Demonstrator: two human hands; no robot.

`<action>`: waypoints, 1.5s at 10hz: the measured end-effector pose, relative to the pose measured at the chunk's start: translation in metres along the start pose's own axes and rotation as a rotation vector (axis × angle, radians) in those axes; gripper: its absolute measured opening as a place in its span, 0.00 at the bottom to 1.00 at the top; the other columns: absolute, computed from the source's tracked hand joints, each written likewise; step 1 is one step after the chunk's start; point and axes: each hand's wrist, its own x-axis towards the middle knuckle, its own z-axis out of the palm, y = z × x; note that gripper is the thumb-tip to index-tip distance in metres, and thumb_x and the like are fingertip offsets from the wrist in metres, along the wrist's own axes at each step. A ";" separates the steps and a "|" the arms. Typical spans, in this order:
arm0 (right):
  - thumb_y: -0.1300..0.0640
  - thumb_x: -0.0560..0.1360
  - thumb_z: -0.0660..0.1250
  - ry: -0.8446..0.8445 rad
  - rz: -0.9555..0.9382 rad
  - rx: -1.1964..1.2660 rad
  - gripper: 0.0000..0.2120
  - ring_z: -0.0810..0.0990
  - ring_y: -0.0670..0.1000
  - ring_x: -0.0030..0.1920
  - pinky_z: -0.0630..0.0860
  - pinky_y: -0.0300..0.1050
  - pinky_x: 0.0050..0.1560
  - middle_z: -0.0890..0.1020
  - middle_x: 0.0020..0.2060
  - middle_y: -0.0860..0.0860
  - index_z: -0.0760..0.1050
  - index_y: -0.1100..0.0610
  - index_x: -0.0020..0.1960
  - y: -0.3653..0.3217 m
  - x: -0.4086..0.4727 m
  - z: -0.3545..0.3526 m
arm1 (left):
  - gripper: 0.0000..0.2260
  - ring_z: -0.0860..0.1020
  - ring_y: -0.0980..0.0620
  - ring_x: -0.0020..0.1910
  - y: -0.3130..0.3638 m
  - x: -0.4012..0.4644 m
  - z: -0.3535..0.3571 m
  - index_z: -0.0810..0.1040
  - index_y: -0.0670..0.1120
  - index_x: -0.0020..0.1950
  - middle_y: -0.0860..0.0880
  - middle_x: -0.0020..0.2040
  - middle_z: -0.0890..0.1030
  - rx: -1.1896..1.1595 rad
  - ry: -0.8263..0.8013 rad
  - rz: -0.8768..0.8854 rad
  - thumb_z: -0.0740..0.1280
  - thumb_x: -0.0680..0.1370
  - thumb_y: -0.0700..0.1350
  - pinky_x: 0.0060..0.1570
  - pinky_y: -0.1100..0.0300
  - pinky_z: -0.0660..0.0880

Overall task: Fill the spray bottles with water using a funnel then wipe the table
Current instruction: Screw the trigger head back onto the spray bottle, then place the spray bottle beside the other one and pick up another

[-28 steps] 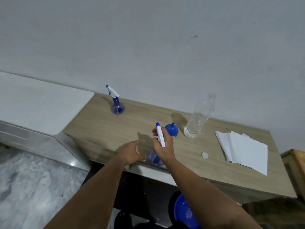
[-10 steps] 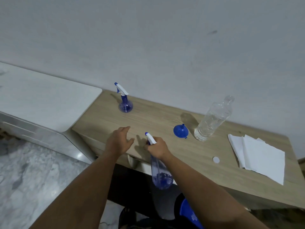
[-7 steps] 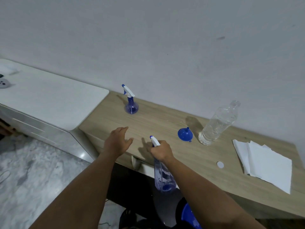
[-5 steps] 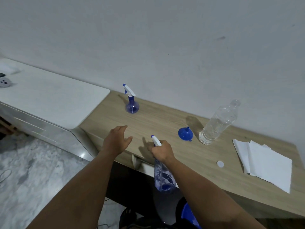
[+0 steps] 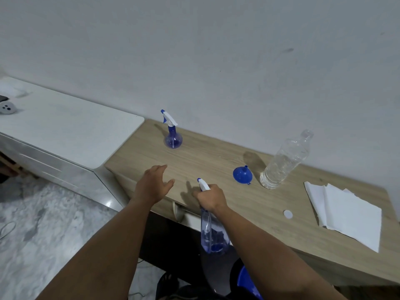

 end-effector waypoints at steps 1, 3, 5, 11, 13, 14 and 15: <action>0.44 0.63 0.70 -0.007 -0.012 -0.026 0.14 0.83 0.55 0.36 0.77 0.46 0.38 0.86 0.38 0.53 0.76 0.54 0.40 -0.001 0.003 0.000 | 0.29 0.74 0.45 0.67 0.001 0.000 0.001 0.71 0.47 0.73 0.46 0.68 0.76 -0.005 0.005 0.007 0.70 0.75 0.58 0.61 0.47 0.76; 0.46 0.67 0.71 -0.018 -0.029 -0.031 0.12 0.80 0.53 0.32 0.78 0.49 0.39 0.82 0.34 0.51 0.74 0.54 0.39 -0.003 0.004 -0.003 | 0.29 0.74 0.45 0.66 0.002 -0.001 0.000 0.72 0.45 0.72 0.45 0.67 0.76 -0.010 0.010 0.020 0.71 0.75 0.58 0.61 0.47 0.76; 0.44 0.66 0.69 0.012 -0.022 -0.070 0.16 0.83 0.54 0.36 0.77 0.48 0.38 0.85 0.40 0.52 0.76 0.55 0.45 -0.002 0.008 -0.003 | 0.29 0.74 0.44 0.67 0.004 -0.001 0.000 0.72 0.45 0.72 0.45 0.68 0.76 -0.021 0.000 -0.006 0.71 0.75 0.57 0.62 0.47 0.75; 0.46 0.73 0.75 0.243 -0.269 0.360 0.24 0.74 0.49 0.33 0.72 0.46 0.36 0.76 0.32 0.52 0.78 0.69 0.44 -0.070 0.059 -0.034 | 0.52 0.77 0.61 0.62 0.027 0.055 0.013 0.68 0.61 0.74 0.60 0.68 0.76 -0.426 -0.600 -0.104 0.81 0.52 0.70 0.64 0.57 0.75; 0.54 0.74 0.80 0.297 -0.466 0.519 0.08 0.80 0.47 0.37 0.75 0.39 0.40 0.85 0.34 0.49 0.86 0.58 0.42 -0.139 0.079 -0.062 | 0.24 0.81 0.58 0.52 0.082 0.103 0.004 0.76 0.48 0.62 0.52 0.55 0.82 -0.601 -0.474 0.055 0.80 0.69 0.48 0.44 0.77 0.71; 0.53 0.71 0.83 0.358 -0.466 0.463 0.15 0.85 0.48 0.45 0.80 0.40 0.46 0.87 0.45 0.50 0.83 0.56 0.53 -0.151 0.101 -0.062 | 0.23 0.80 0.59 0.51 0.082 0.132 0.003 0.75 0.52 0.58 0.56 0.53 0.81 -0.633 -0.391 0.034 0.79 0.68 0.50 0.49 0.67 0.75; 0.51 0.69 0.82 0.462 -0.406 0.294 0.17 0.84 0.44 0.47 0.81 0.41 0.47 0.86 0.46 0.43 0.80 0.51 0.54 -0.140 0.123 -0.057 | 0.11 0.79 0.57 0.43 0.072 0.159 0.011 0.75 0.50 0.57 0.53 0.50 0.78 -0.659 -0.335 0.004 0.71 0.76 0.43 0.44 0.62 0.75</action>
